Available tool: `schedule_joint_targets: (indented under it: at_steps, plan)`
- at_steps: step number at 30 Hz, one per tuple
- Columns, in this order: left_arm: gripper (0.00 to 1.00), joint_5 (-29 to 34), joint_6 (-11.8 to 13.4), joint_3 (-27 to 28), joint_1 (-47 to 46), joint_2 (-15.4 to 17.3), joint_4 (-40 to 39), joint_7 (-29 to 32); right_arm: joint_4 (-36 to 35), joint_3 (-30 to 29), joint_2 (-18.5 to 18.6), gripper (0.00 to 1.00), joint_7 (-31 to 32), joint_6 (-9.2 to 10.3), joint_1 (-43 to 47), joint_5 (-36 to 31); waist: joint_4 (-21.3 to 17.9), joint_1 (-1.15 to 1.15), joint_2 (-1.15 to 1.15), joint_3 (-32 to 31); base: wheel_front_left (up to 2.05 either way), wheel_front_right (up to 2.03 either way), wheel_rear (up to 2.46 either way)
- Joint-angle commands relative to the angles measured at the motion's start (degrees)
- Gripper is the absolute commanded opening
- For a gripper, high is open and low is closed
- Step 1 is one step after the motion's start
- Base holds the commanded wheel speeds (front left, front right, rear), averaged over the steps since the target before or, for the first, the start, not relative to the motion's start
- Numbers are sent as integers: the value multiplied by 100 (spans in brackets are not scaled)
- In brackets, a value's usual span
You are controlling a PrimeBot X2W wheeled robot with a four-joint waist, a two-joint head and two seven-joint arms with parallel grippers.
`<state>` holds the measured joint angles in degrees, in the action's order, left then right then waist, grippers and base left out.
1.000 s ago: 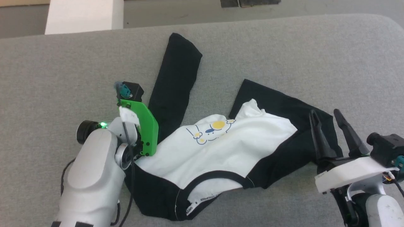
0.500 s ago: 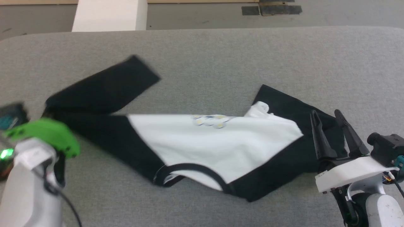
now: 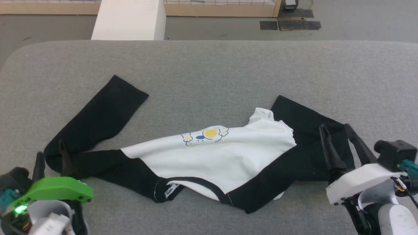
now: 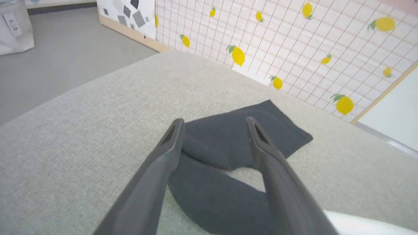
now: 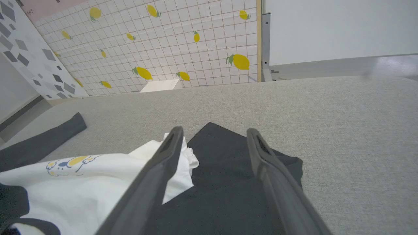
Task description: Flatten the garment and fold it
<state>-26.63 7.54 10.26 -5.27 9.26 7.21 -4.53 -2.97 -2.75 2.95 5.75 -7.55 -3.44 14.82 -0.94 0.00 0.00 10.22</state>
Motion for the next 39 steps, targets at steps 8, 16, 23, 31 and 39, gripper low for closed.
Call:
schedule_joint_targets:
  at_steps: [8,16,23,31,39]
  plan:
    - [100,540,-397,-502,-10,-436,-250,-1034,552,275,51,100,1014,6,-512,-633,271,0,0,38,0,0,0]
    - [100,945,-563,-651,-280,-610,-580,-1045,1782,423,244,100,2223,6,-1490,-971,520,0,0,376,0,0,0]
    - [100,898,-582,-811,-407,-634,-492,-1046,2540,869,543,94,3218,6,-1861,-874,694,0,0,622,0,0,0]
    - [100,785,-477,-977,-563,-637,-472,-1046,2551,694,787,0,3116,6,-2207,-852,802,0,0,777,0,0,0]
    - [100,746,-500,-1137,-755,-637,-493,-1046,2891,-548,823,0,2180,6,-3336,-1559,946,0,0,986,0,0,0]
